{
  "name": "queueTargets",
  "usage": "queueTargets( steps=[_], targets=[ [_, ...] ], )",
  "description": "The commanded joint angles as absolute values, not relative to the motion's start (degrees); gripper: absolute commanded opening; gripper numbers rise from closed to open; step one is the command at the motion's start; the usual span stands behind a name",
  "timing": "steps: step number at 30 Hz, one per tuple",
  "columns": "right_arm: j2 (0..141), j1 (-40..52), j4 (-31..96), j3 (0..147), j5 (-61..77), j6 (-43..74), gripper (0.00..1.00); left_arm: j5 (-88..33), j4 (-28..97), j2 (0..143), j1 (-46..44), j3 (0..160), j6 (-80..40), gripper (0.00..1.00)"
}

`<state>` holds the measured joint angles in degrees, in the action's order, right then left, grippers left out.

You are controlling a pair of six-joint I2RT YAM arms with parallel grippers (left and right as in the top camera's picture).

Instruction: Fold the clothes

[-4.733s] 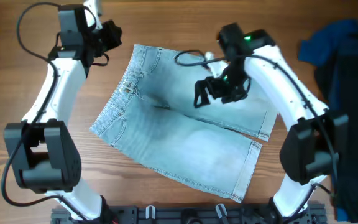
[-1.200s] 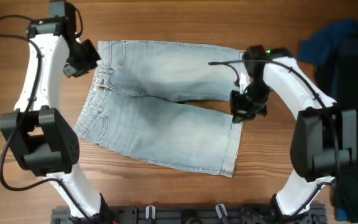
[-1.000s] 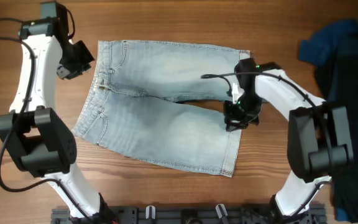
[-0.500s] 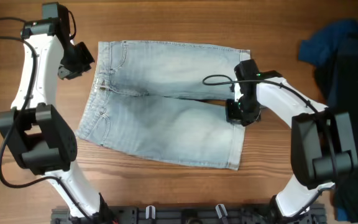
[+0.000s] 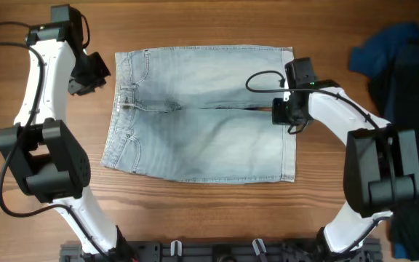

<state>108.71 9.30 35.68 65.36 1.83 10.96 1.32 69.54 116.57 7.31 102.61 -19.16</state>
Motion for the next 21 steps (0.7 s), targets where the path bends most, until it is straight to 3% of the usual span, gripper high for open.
queueTargets(
  steps=[1, 3, 4, 5, 6, 7, 11, 15, 18, 21],
  targets=[
    [111.15, 8.32, 38.39, 71.02, -0.97, 9.02, 0.04, -0.4, 70.87, 117.4, 7.9, 102.32, -16.21, 0.17],
    [111.15, 8.32, 43.4, 75.57, -0.08, 8.99, 0.04, -1.37, 72.53, 117.4, 7.9, 102.32, -15.4, 0.22],
    [111.15, 8.32, 46.22, 77.62, 0.1, 9.04, 0.08, -2.83, 73.69, 117.4, 7.9, 102.32, -15.4, 0.34],
    [111.0, 8.32, 51.07, 80.66, 0.08, 9.15, 0.3, -5.63, 76.03, 117.4, 7.9, 102.32, -15.4, 0.53],
    [110.98, 8.32, 55.9, 83.29, 0.08, 9.54, 0.42, -7.29, 78.06, 117.4, 7.9, 102.32, -15.4, 0.61],
    [110.98, 8.32, 60.51, 85.6, 0.08, 11.07, 0.48, -8.43, 80.6, 117.4, 7.9, 102.32, -15.4, 0.68],
    [110.52, 8.32, 72.79, 88.88, 0.12, 15.33, 0.51, -9.78, 88.01, 117.4, 7.9, 102.3, -15.42, 0.89],
    [110.34, 8.32, 80.75, 88.88, 5.26, 17.45, 0.51, -11.53, 90.08, 117.4, 7.9, 102.21, -15.42, 0.98],
    [110.34, 8.32, 83.46, 88.84, 6.72, 21.28, 0.52, -11.53, 89.54, 117.4, 7.9, 102.15, -15.9, 1.0],
    [110.34, 8.34, 86.3, 88.03, 7.29, 24.51, 0.59, -10.83, 87.31, 117.4, 7.9, 100.55, -17.21, 1.0]
  ],
)
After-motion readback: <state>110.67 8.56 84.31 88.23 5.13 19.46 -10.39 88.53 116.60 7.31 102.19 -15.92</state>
